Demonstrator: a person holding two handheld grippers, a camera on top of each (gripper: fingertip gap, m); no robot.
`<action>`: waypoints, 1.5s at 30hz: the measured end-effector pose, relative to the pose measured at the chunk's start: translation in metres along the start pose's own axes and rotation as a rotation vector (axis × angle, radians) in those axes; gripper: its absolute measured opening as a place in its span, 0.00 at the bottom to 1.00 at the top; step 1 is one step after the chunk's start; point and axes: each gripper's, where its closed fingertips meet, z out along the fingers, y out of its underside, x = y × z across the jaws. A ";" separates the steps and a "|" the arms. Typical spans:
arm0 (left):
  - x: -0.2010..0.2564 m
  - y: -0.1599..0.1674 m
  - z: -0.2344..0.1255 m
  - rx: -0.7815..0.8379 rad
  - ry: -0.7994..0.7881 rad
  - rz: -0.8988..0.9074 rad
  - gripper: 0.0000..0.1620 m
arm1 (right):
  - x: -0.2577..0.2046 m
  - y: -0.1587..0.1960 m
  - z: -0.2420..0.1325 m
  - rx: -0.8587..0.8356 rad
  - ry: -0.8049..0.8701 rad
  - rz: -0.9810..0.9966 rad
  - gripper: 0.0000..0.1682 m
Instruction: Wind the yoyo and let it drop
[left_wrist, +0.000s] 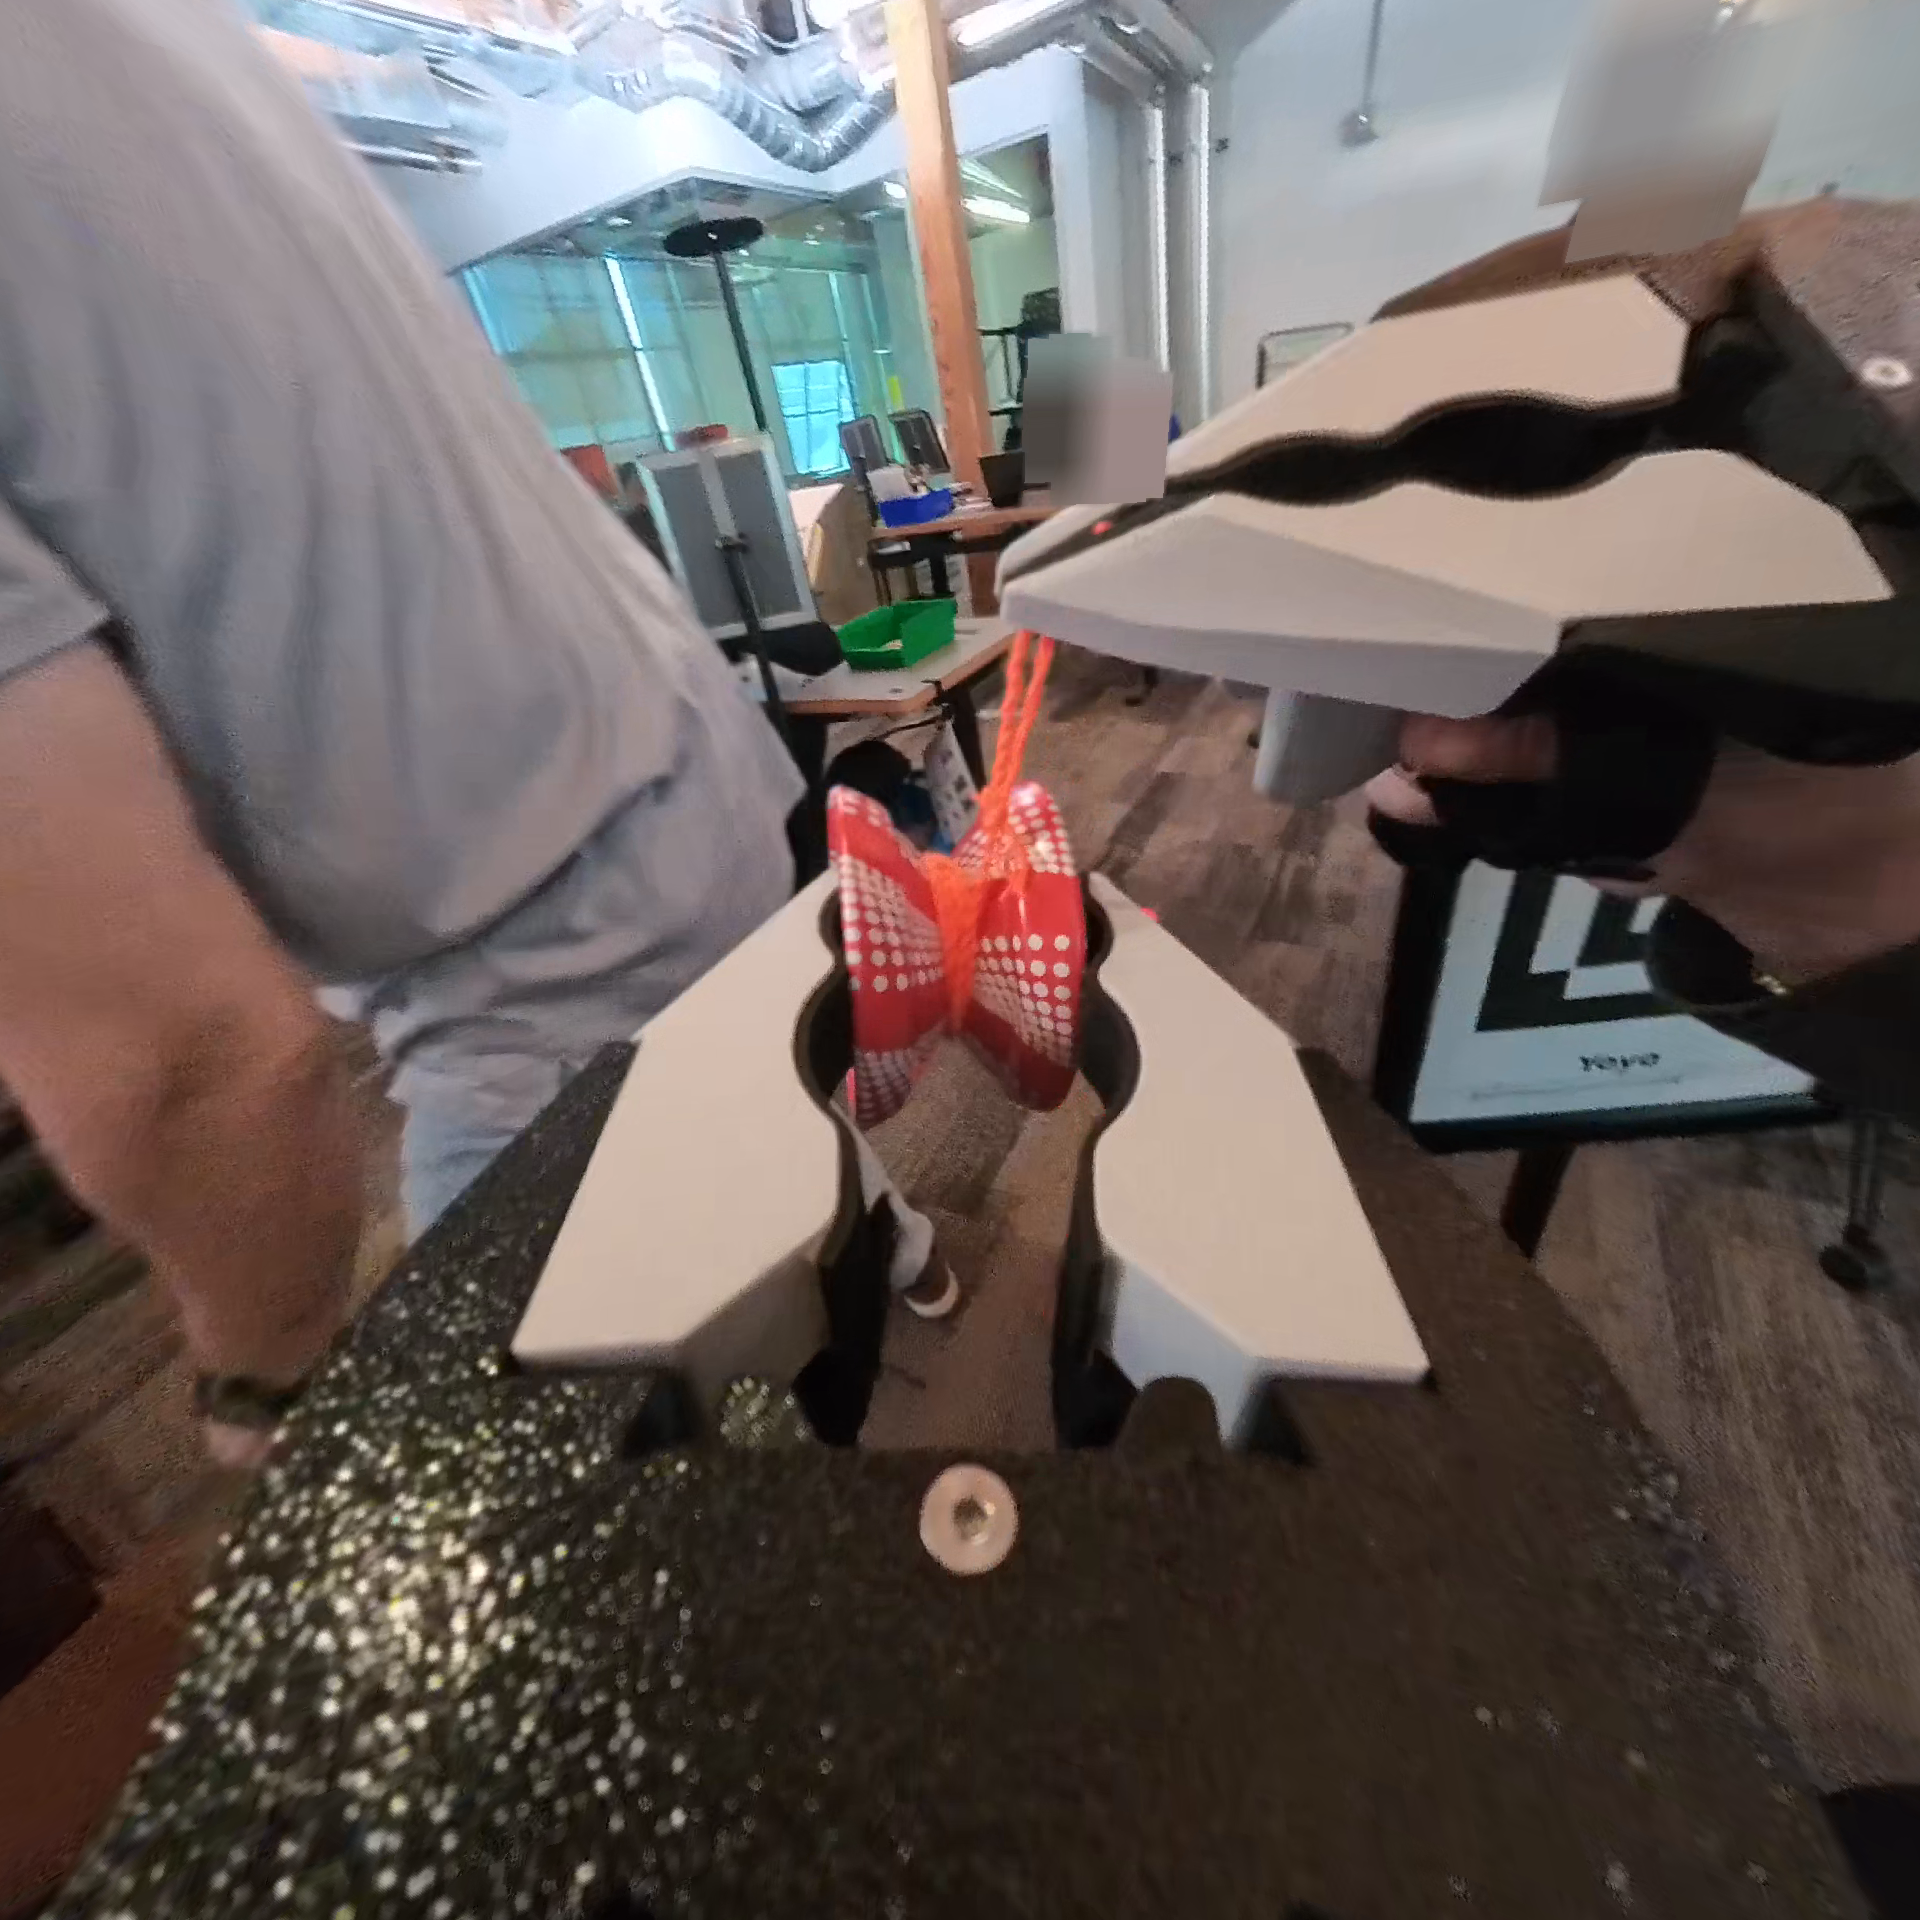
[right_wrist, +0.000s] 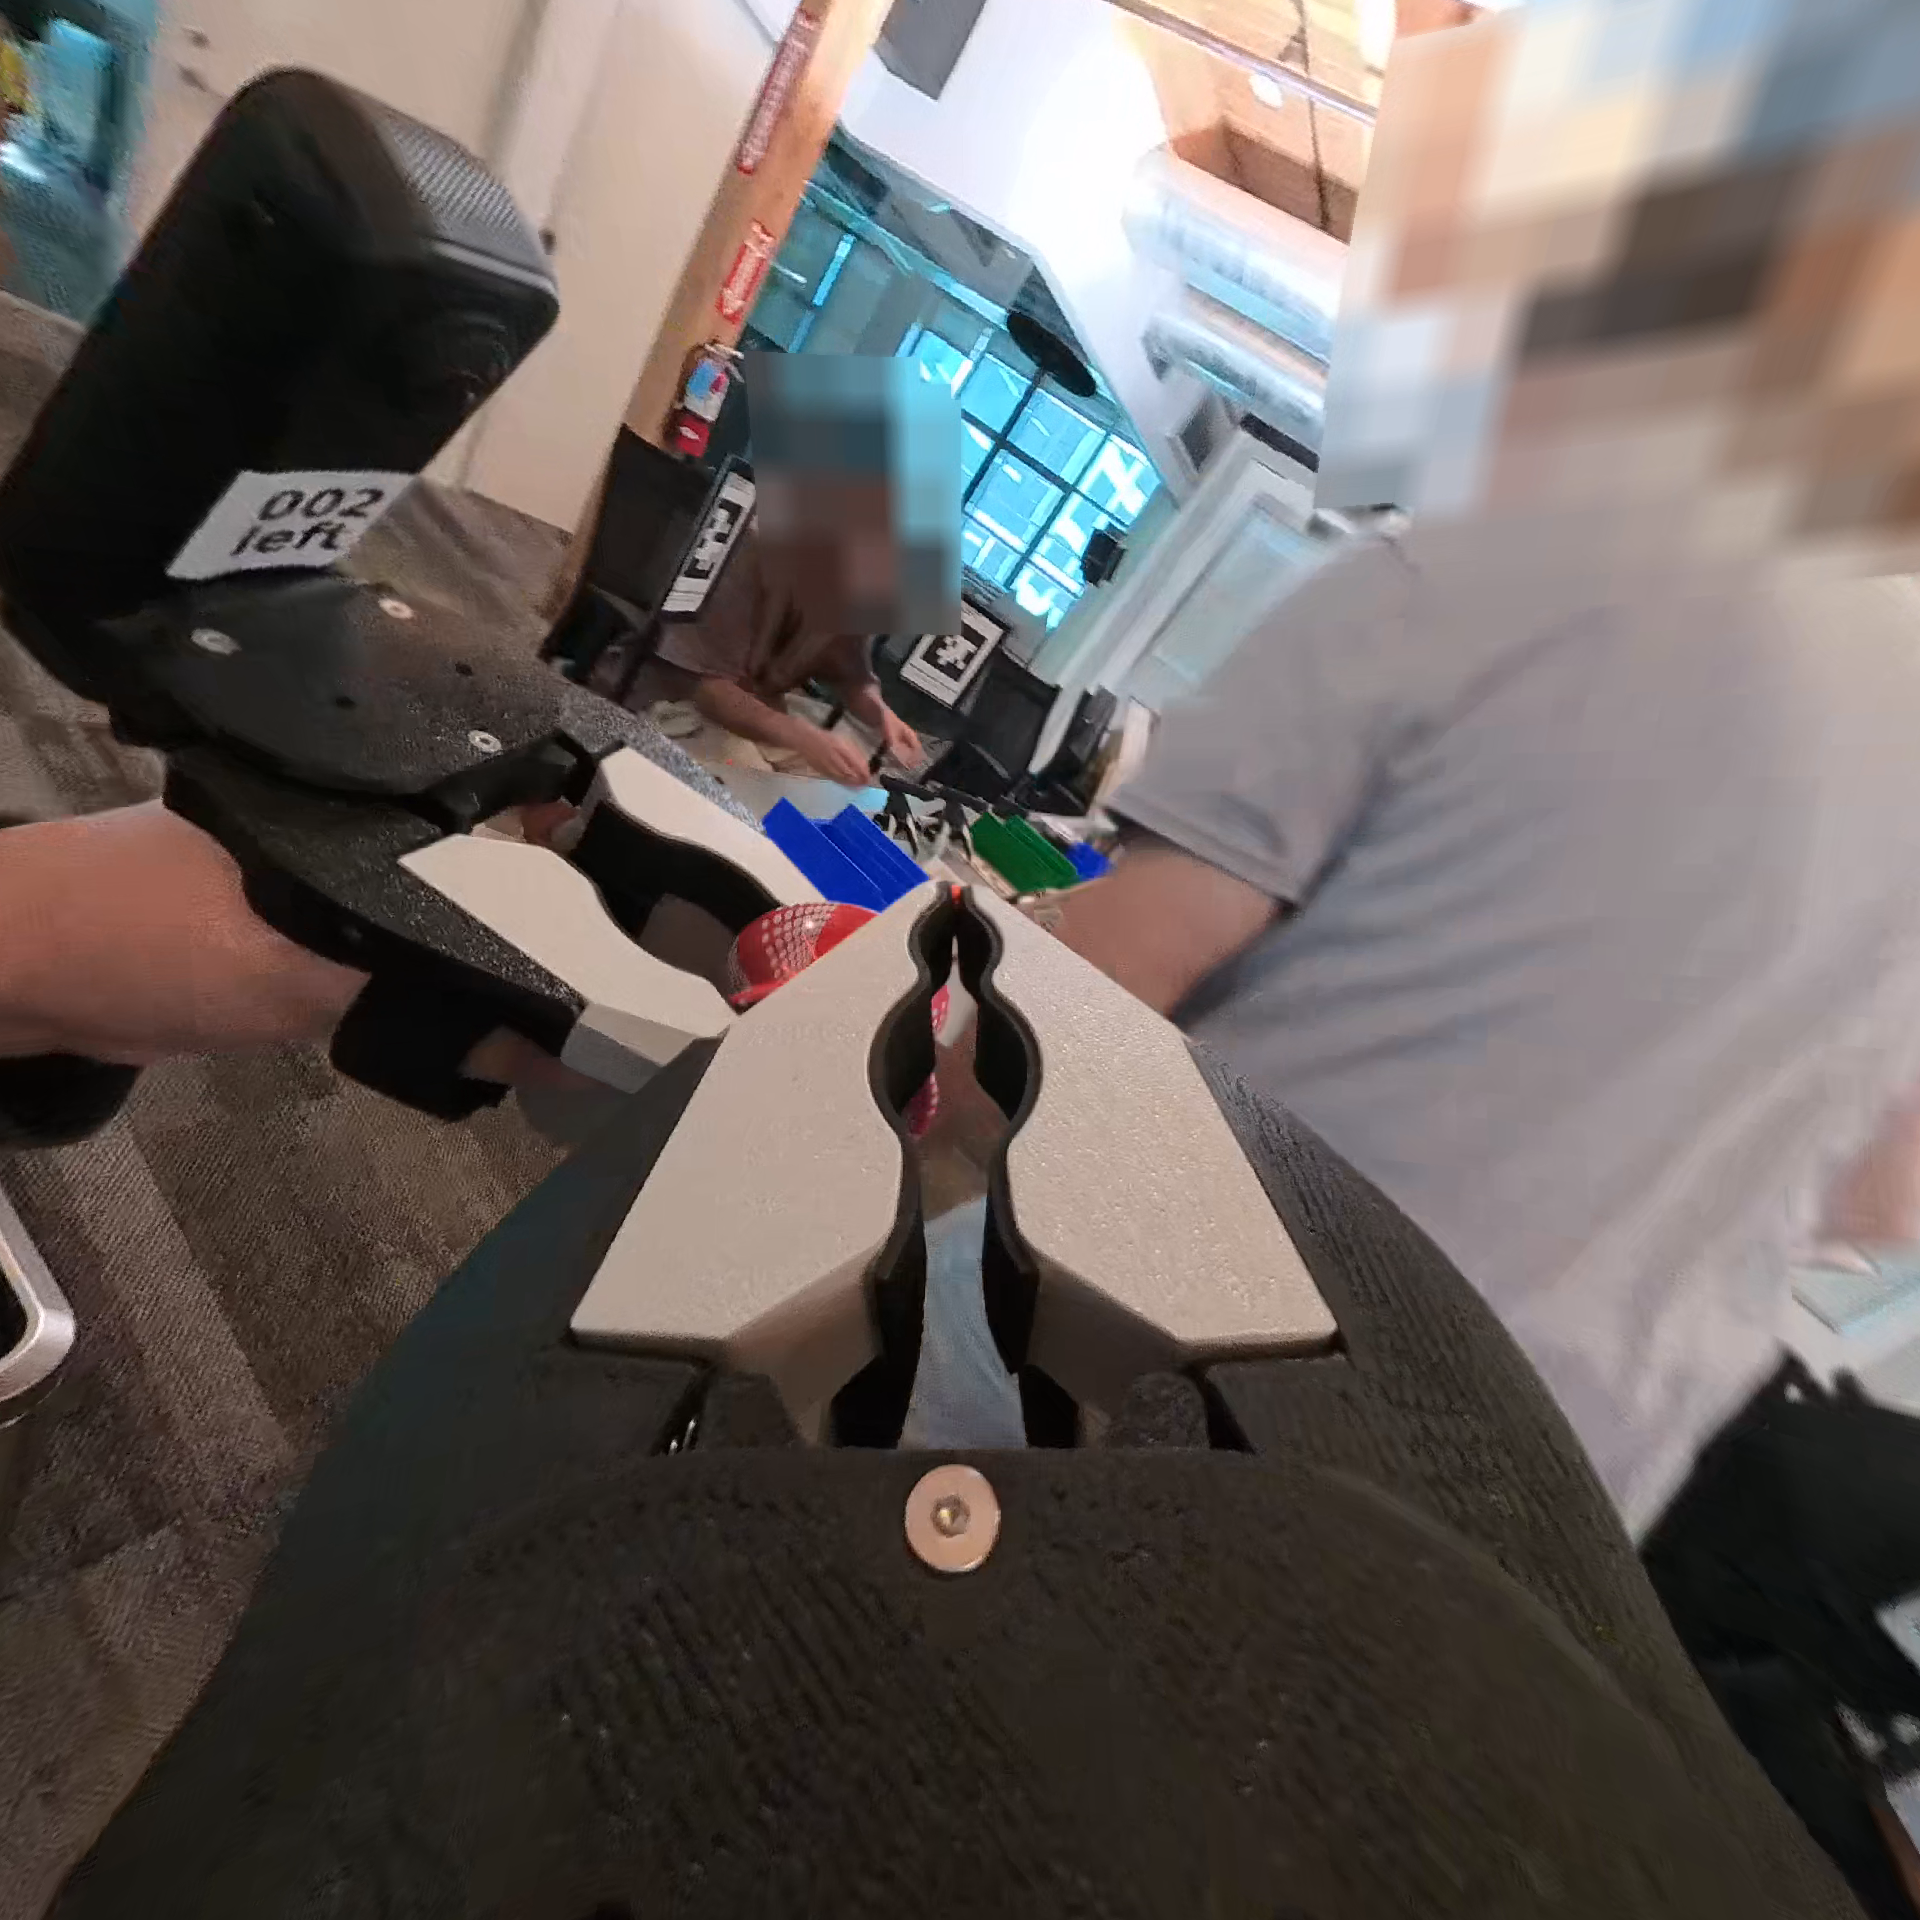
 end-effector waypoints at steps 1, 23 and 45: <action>-0.011 -0.007 -0.002 0.016 -0.038 0.001 0.23 | 0.003 -0.006 0.011 0.007 -0.019 -0.022 0.00; -0.088 0.215 -0.222 -0.234 -0.814 -0.212 0.66 | 0.085 -0.010 0.158 -0.094 -0.131 -0.166 0.00; -0.040 0.241 -0.259 -0.243 -0.789 -0.424 0.61 | 0.141 -0.084 0.187 -0.002 -0.066 -0.163 0.00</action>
